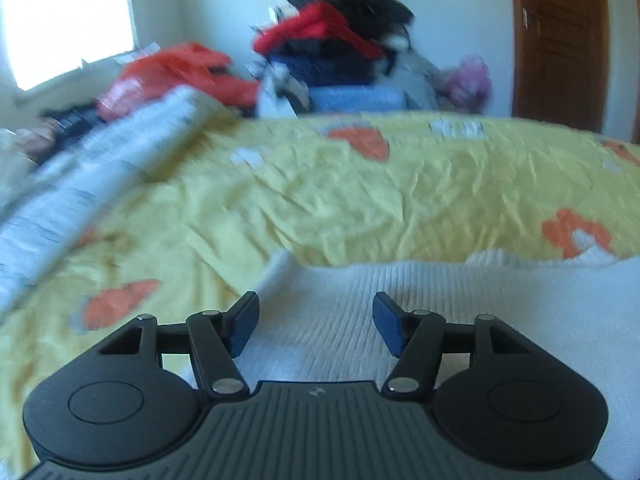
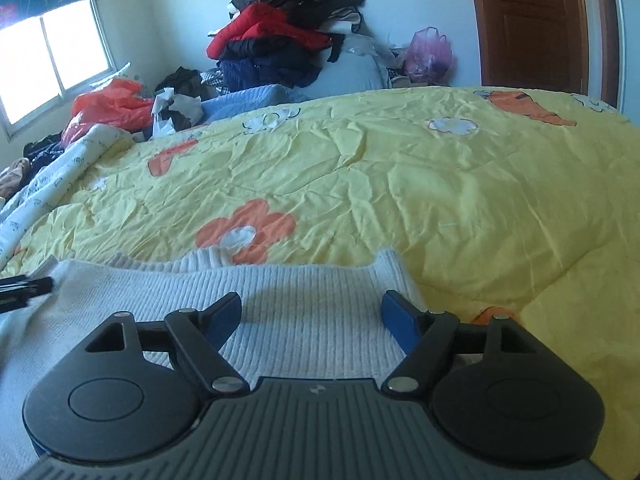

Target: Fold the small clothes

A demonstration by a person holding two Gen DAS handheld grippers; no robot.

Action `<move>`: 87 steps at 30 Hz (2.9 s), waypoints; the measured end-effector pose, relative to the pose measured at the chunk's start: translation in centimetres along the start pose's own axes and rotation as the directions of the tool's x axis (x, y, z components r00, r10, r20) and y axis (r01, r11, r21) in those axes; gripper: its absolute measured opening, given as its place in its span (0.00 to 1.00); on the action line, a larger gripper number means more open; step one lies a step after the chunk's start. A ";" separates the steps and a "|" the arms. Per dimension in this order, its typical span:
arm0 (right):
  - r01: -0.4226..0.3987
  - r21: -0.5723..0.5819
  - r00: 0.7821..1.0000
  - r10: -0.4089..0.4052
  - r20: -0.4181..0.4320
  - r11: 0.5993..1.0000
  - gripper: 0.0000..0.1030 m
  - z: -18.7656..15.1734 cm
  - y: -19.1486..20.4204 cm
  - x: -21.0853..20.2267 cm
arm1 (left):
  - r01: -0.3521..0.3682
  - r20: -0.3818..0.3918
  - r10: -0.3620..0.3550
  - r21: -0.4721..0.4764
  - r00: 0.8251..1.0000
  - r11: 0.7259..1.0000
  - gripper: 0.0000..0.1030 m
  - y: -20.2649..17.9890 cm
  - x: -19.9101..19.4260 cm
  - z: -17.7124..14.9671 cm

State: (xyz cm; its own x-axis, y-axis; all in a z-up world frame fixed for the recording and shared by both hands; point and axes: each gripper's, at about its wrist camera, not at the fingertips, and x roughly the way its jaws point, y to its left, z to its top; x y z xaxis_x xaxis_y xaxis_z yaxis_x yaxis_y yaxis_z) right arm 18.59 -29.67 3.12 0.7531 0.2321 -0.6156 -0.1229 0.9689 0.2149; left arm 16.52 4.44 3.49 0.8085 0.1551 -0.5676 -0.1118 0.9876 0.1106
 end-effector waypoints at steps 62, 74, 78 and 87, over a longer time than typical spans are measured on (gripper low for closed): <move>0.015 -0.142 0.994 0.001 0.108 0.990 0.99 -6.5 5.4 -5.7 | 0.175 0.076 -0.182 -0.759 0.980 0.627 0.84 9.5 -10.7 -13.6; 0.016 -0.140 0.994 -0.001 0.110 0.990 0.98 -6.5 5.4 -5.8 | 0.082 0.051 -0.069 -0.795 0.996 0.602 0.46 10.1 -10.2 -13.8; 0.016 -0.140 0.994 -0.001 0.110 0.990 0.98 -6.5 5.4 -5.8 | 0.103 0.069 -0.080 -0.797 0.994 0.594 0.61 10.4 -10.1 -13.3; 0.017 -0.140 0.994 -0.001 0.110 0.990 0.98 -6.5 5.4 -5.8 | -0.006 0.184 0.111 -0.492 0.977 0.870 0.26 5.0 -13.6 -10.5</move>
State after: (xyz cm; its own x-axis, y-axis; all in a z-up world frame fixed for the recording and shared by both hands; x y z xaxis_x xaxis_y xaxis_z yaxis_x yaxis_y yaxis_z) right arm 9.34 -25.22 2.88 0.8200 0.2198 -0.5285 -0.1994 0.9752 0.0963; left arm -1.11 7.53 3.24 0.8834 0.2562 -0.3922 -0.3868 0.8714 -0.3018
